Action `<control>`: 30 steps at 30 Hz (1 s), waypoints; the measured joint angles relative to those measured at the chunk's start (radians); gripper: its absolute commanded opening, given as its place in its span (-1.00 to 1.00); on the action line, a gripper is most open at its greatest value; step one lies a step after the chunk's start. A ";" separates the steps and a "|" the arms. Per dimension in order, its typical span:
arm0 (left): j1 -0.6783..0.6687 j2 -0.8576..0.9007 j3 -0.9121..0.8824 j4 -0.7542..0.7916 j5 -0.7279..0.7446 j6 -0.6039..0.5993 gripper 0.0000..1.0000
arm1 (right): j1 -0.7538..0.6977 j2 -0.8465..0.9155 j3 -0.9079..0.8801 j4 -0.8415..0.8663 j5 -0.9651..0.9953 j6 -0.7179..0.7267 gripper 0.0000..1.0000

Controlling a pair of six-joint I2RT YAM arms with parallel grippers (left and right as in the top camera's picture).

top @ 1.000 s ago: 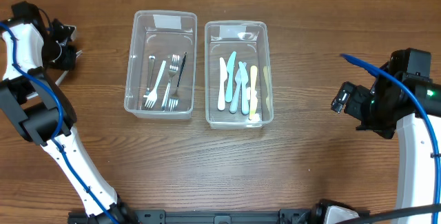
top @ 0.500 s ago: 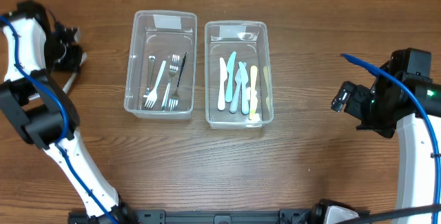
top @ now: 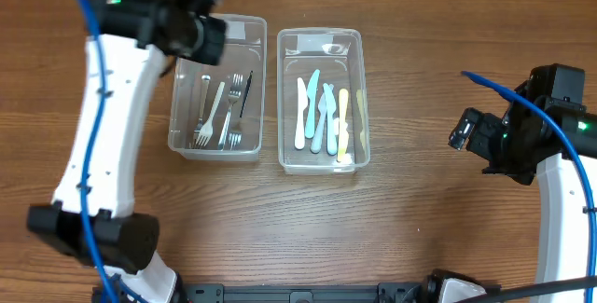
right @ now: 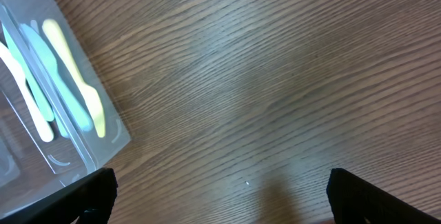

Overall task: Pack container
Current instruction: 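Place the last white plastic fork into the left container and release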

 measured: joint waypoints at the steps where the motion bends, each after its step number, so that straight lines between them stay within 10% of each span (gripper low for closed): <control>1: -0.011 0.015 -0.018 0.011 -0.003 -0.030 -0.92 | 0.000 0.000 0.000 -0.002 0.000 0.000 1.00; 9: -0.017 0.199 -0.300 0.201 -0.006 -0.189 -0.92 | 0.000 0.000 0.000 -0.003 0.000 0.000 1.00; 16: -0.017 0.248 -0.335 0.217 -0.006 -0.219 1.00 | 0.000 0.000 0.000 -0.002 0.000 0.000 1.00; 30: -0.011 -0.135 -0.322 0.417 -0.199 -0.217 1.00 | 0.233 0.012 -0.001 0.456 0.005 -0.034 1.00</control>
